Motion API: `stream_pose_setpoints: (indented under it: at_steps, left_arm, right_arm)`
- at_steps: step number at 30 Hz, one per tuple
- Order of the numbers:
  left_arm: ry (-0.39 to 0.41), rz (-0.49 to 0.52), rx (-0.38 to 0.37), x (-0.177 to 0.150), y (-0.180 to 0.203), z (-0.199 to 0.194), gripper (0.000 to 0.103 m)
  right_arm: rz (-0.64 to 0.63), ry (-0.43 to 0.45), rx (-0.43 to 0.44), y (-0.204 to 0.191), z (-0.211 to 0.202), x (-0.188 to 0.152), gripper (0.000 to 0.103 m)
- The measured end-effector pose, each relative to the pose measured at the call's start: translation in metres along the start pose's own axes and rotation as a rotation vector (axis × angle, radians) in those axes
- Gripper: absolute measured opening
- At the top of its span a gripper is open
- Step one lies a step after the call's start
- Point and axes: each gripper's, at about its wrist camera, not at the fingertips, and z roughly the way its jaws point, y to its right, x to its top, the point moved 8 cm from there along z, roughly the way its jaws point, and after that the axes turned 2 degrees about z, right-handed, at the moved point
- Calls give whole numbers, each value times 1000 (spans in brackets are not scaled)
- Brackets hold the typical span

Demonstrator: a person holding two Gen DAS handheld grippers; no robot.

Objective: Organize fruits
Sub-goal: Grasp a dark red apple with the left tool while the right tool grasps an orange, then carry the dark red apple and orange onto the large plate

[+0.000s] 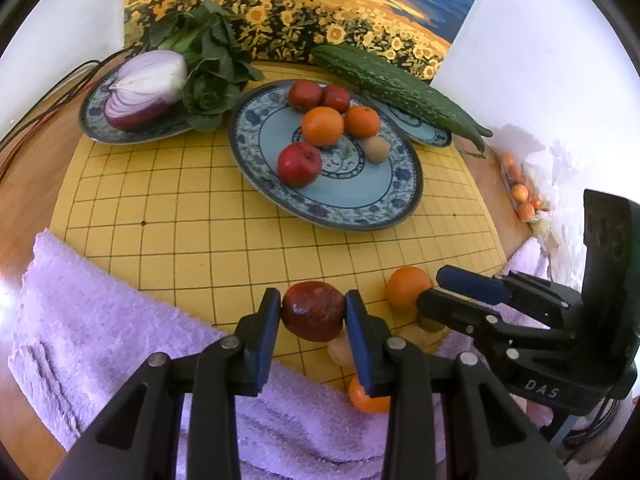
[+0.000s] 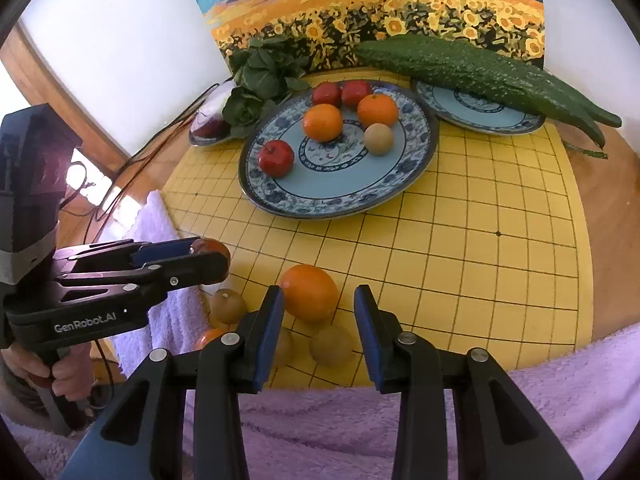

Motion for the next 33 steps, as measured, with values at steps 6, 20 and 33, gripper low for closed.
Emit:
stream_pose_setpoints:
  at_steps: [6,20,33]
  left_arm:
    - [8,-11,6,-3,-4,-4,35]
    - [50,-30,32,9,-16,-13,35]
    - [92,-8,62,34,-20,-16,35]
  right_arm:
    - [-16,-14,7,-8,7,-1,37]
    - [-15,-33,5,-10,19,-1,37]
    - [-26,-17,25,-7,11,3,36]
